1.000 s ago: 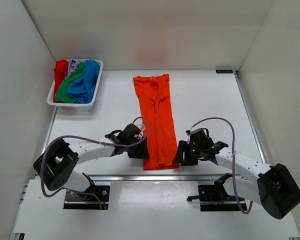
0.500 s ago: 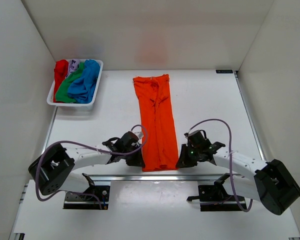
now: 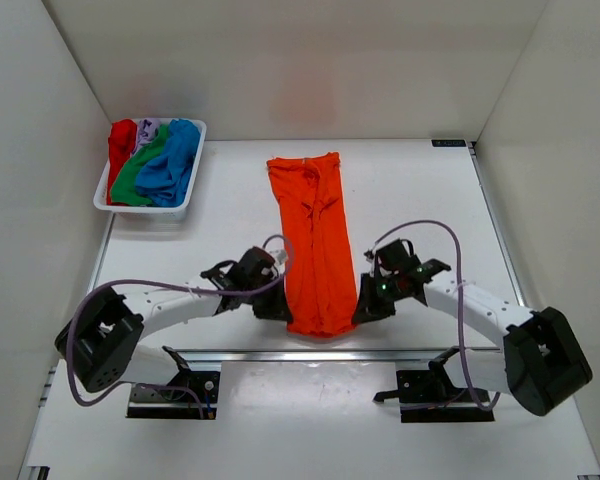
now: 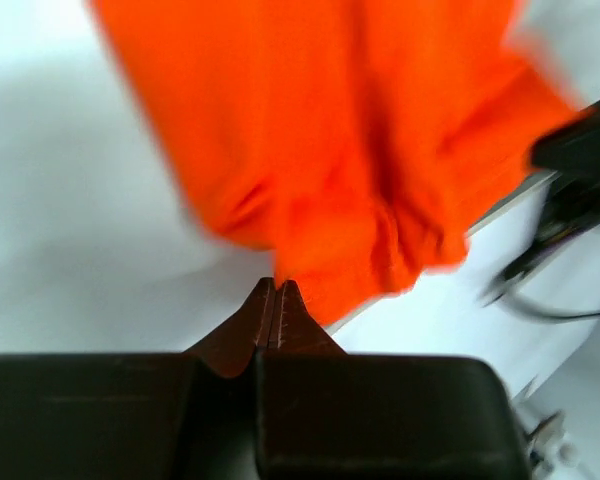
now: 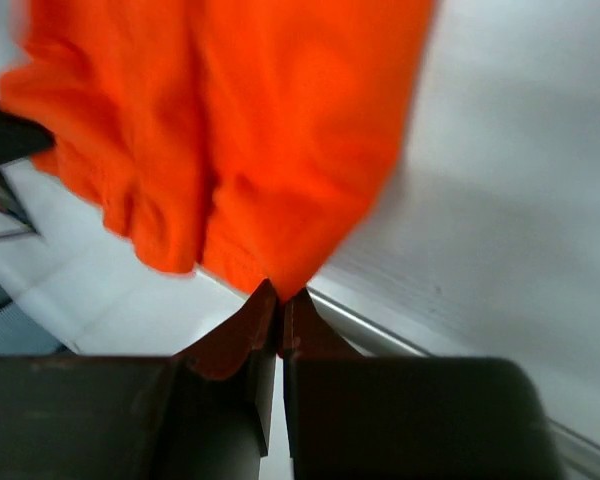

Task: Fold and stack the t-shirts
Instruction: Grab the bottom of the folded rectangular tshirt with both arms, then fold the folded rectangular tshirt in 1/3 of the way

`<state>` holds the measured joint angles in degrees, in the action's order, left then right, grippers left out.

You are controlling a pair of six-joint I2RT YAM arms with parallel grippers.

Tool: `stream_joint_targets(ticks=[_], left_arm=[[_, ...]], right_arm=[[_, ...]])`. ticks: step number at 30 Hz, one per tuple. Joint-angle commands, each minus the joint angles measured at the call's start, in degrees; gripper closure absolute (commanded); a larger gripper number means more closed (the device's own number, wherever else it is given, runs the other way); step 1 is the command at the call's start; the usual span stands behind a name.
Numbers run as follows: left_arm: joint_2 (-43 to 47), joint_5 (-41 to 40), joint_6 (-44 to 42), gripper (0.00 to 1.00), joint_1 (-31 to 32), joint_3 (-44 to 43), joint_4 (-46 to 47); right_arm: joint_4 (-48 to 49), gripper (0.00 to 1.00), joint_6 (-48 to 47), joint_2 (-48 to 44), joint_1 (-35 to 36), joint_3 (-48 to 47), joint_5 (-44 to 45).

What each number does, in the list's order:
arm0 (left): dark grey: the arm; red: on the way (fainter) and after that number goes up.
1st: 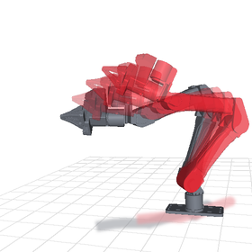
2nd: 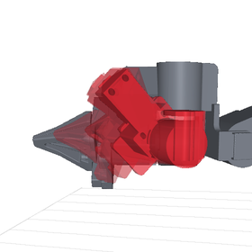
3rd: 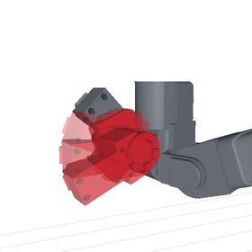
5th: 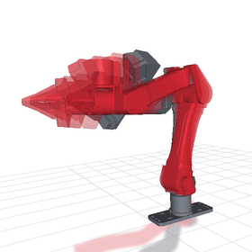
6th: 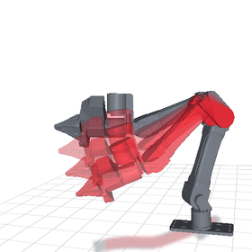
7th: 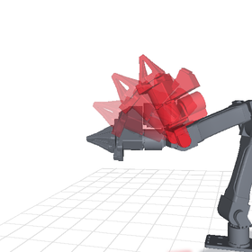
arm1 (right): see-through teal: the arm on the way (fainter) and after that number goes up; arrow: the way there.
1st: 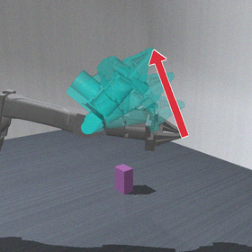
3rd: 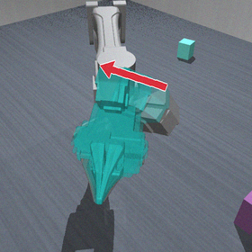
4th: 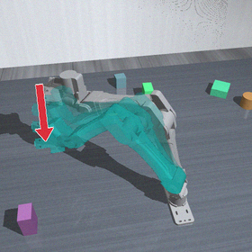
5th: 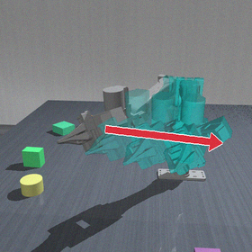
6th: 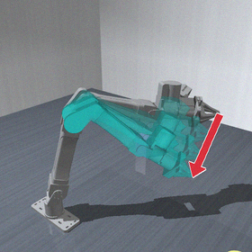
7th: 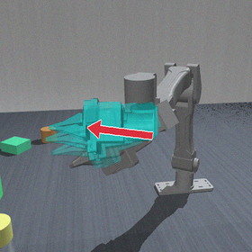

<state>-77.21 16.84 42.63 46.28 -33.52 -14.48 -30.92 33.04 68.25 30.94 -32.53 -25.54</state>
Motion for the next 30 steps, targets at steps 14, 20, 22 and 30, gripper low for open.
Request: stream_joint_targets(ticks=[14,20,22,30], left_arm=[[-26.9,5.8,-11.8,0.91,-26.0,-37.5,-2.2],[-39.7,7.9,-11.8,0.61,-29.7,-53.8,-3.0],[-37.6,8.2,-11.3,0.56,-30.8,-51.5,-1.6],[-23.1,4.5,-9.2,0.44,-29.1,-27.2,6.0]], right_arm=[[-7.8,0.99,-17.8,40.0,-16.1,-53.2,0.1],[-8.7,0.54,-19.7,50.2,-17.6,-69.1,2.9],[-8.4,0.46,-19.8,49.0,-17.9,-67.6,5.2],[4.5,0.26,-13.4,30.7,-15.4,-35.1,5.4]])
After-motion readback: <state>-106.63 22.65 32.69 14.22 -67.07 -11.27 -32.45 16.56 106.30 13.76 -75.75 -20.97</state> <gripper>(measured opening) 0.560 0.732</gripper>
